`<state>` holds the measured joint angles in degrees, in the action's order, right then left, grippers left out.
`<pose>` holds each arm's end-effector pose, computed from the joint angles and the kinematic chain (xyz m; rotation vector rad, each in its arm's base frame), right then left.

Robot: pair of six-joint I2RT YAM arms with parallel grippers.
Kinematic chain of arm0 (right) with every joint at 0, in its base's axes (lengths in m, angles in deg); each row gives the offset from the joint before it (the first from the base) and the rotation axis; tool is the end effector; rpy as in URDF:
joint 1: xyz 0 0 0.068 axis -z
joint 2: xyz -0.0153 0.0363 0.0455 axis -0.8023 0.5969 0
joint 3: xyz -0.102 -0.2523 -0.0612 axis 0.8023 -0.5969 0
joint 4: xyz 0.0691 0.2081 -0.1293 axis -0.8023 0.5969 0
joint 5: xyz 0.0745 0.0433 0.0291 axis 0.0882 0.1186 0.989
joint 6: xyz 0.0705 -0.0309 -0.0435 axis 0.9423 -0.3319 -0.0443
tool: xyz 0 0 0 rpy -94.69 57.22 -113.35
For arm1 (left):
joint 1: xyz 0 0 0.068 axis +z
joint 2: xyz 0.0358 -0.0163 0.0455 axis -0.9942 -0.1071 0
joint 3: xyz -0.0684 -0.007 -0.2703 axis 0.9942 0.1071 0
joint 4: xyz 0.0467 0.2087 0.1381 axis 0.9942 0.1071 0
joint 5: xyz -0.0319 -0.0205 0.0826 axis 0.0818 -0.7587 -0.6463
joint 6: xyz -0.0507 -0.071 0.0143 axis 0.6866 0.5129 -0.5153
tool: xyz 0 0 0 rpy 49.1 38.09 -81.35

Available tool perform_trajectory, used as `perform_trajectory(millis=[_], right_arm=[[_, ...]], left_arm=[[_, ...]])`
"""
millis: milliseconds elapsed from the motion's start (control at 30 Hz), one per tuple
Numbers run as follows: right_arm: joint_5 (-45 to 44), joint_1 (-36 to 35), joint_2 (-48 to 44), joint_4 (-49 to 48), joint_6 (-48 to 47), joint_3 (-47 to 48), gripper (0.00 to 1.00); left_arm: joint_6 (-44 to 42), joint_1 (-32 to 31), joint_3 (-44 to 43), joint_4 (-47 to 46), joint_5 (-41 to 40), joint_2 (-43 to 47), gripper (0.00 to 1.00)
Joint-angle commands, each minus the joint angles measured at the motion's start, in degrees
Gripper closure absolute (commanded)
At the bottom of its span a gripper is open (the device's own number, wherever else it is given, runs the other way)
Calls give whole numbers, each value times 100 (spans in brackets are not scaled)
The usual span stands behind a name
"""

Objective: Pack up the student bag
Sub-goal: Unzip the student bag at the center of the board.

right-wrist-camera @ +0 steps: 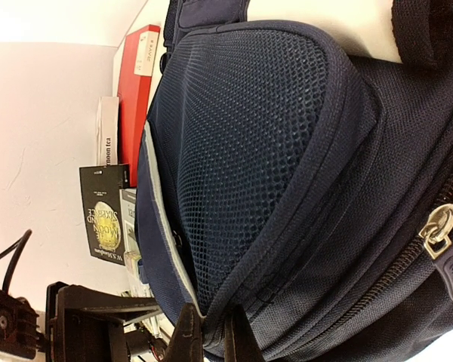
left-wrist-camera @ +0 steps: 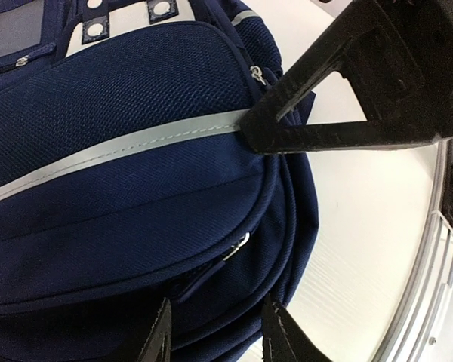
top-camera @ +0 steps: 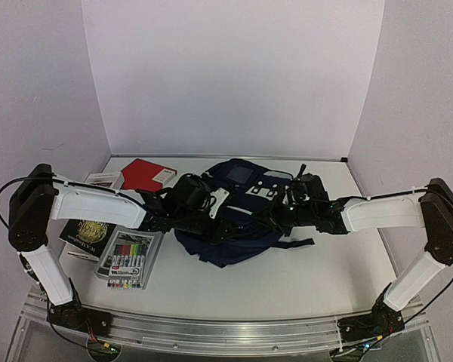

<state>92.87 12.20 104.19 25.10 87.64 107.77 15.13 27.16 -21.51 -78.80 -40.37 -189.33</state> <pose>0.2599 0.2634 0.1938 0.2133 2.4103 1.3606 0.2163 -0.3472 0.1916 0.9618 2.1670 -0.7575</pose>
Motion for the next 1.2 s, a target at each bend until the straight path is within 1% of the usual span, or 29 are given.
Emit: perform_trajectory(millis=[0, 100, 400, 567, 733, 867, 1000, 1067, 1100, 1167], right_arm=[[135, -23, -295, -683, -52, 206, 100], [129, -24, -304, -685, -56, 176, 100], [178, -20, -237, -702, -97, 191, 100], [213, -18, -204, -719, -101, 235, 100], [238, -22, -173, -736, -86, 238, 100], [227, -23, -179, -737, -75, 229, 100], [182, -22, -177, -737, -84, 206, 100], [161, -27, -173, -737, -88, 180, 100], [151, -28, -173, -736, -94, 163, 100], [136, -23, -167, -729, -109, 138, 100]], left_arm=[[-342, 26, -442, 99, -473, -97, 62], [-418, 24, -482, 18, -553, -140, 64], [-551, 18, -477, 77, -225, -276, 66], [-673, -2, -539, 192, -494, -383, 67], [-847, -96, -920, 413, -841, -692, 73], [-910, -164, -947, 368, -894, -751, 77], [-795, -167, -796, 181, -1000, -644, 88], [-709, -167, -724, 115, -1012, -572, 97], [-659, -167, -687, 83, -1015, -530, 99], [-564, -161, -584, 32, -1045, -449, 100]])
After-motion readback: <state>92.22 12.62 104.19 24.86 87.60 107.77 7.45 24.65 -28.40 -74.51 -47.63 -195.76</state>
